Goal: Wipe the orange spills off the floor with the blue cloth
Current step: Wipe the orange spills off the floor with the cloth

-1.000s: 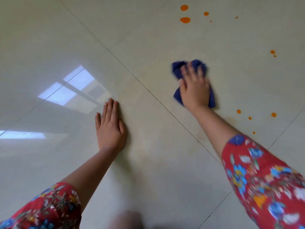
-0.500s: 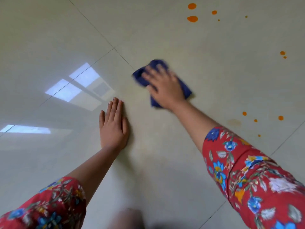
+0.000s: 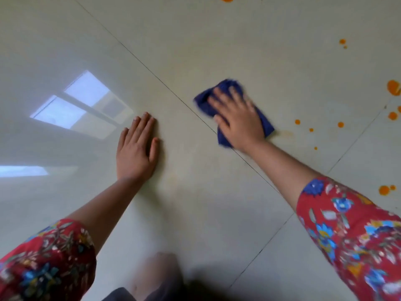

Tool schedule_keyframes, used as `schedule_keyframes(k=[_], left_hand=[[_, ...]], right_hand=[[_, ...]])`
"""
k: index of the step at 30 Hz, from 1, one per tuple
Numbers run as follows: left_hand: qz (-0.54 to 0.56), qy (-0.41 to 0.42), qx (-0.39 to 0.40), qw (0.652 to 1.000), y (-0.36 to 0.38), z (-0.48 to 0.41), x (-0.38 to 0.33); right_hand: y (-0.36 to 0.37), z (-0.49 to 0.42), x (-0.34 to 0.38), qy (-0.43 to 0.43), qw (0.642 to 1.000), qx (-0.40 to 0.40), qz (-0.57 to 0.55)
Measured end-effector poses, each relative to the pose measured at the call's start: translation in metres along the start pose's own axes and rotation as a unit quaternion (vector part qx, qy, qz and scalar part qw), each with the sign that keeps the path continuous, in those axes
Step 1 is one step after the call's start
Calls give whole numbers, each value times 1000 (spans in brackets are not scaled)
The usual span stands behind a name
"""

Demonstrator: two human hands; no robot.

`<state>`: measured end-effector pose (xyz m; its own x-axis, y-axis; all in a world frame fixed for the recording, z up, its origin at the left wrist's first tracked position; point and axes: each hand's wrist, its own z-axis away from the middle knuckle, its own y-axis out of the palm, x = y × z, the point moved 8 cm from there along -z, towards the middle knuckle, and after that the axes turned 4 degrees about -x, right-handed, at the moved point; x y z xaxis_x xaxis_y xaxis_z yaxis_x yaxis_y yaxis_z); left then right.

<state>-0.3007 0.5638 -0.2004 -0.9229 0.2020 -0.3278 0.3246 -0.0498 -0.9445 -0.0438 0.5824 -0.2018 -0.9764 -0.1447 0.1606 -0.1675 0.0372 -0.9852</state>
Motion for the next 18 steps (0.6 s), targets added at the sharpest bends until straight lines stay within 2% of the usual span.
schedule_keyframes(k=[2, 3, 4, 5, 7, 9, 10, 11, 13, 15, 16, 17, 18], left_hand=[[8, -5, -12, 1000, -2, 1, 0], [11, -3, -17, 1000, -3, 1, 0], [16, -2, -19, 1000, -2, 1, 0], [20, 3, -19, 1000, -3, 0, 1], [29, 7, -18, 999, -4, 0, 2], [38, 6, -19, 999, -5, 0, 4], [40, 6, -20, 999, -5, -1, 2], [40, 5, -20, 999, -5, 0, 1], [41, 1, -21, 999, -6, 0, 1], [48, -3, -22, 999, -7, 1, 1], [53, -2, -20, 998, -7, 1, 1], [58, -1, -17, 998, -7, 0, 2], [62, 3, -16, 998, -8, 0, 2]], right_hand=[[-8, -16, -27, 160, 986, -39, 6], [-6, -18, -15, 190, 981, -41, 5], [0, -14, 9, 168, 985, -45, 10], [4, -1, 46, 97, 994, -44, 11], [14, 55, 114, -113, 994, -8, -8], [13, 109, 120, -248, 967, 53, -39], [8, 117, 102, -270, 961, 54, -40], [5, 115, 79, -251, 967, 41, -23], [-2, 90, 28, -120, 993, 11, 17], [-9, 66, 21, 1, 1000, -9, 20], [-7, 64, 41, 20, 1000, -19, 2], [-1, 69, 72, -2, 1000, -23, -20], [6, 86, 112, -67, 997, -16, -46]])
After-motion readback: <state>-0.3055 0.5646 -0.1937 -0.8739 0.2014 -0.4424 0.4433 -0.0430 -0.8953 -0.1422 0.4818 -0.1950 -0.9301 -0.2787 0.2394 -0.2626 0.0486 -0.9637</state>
